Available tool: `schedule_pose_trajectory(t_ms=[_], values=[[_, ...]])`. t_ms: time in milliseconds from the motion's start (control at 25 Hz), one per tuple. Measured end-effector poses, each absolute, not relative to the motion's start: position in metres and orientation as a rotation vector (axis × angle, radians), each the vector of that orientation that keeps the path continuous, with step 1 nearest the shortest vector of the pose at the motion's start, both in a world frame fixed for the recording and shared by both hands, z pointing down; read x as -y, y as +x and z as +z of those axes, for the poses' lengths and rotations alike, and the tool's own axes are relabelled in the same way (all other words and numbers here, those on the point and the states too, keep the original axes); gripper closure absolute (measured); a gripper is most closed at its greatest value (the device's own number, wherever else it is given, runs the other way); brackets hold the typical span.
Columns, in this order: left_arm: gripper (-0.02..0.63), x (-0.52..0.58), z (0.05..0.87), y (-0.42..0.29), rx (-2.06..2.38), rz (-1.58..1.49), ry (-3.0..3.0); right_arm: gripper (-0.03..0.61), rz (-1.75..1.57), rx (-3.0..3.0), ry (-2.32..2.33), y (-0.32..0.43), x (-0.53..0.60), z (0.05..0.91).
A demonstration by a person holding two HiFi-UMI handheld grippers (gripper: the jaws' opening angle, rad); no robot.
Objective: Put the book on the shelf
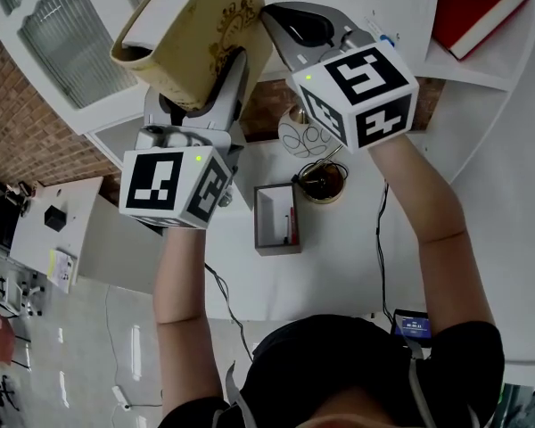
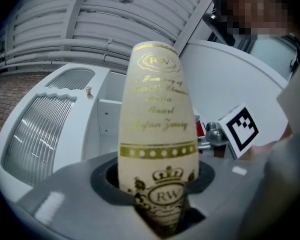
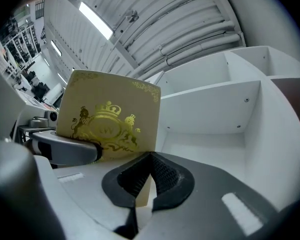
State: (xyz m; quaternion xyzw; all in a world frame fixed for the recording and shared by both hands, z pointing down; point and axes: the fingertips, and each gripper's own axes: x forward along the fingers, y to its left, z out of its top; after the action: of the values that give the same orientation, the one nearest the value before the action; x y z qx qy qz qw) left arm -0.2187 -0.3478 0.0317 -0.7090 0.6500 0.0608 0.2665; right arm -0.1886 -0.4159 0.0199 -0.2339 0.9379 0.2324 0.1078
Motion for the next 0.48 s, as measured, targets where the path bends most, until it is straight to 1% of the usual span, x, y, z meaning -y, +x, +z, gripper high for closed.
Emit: schedule_pose_trajectory(t_ms=[480], values=[[0.391,0.367,0.027,-0.236,-1.846,0.119,-1.897,0.588,0.705,-2.799,-0.67,-0.211,0.436,0.018]])
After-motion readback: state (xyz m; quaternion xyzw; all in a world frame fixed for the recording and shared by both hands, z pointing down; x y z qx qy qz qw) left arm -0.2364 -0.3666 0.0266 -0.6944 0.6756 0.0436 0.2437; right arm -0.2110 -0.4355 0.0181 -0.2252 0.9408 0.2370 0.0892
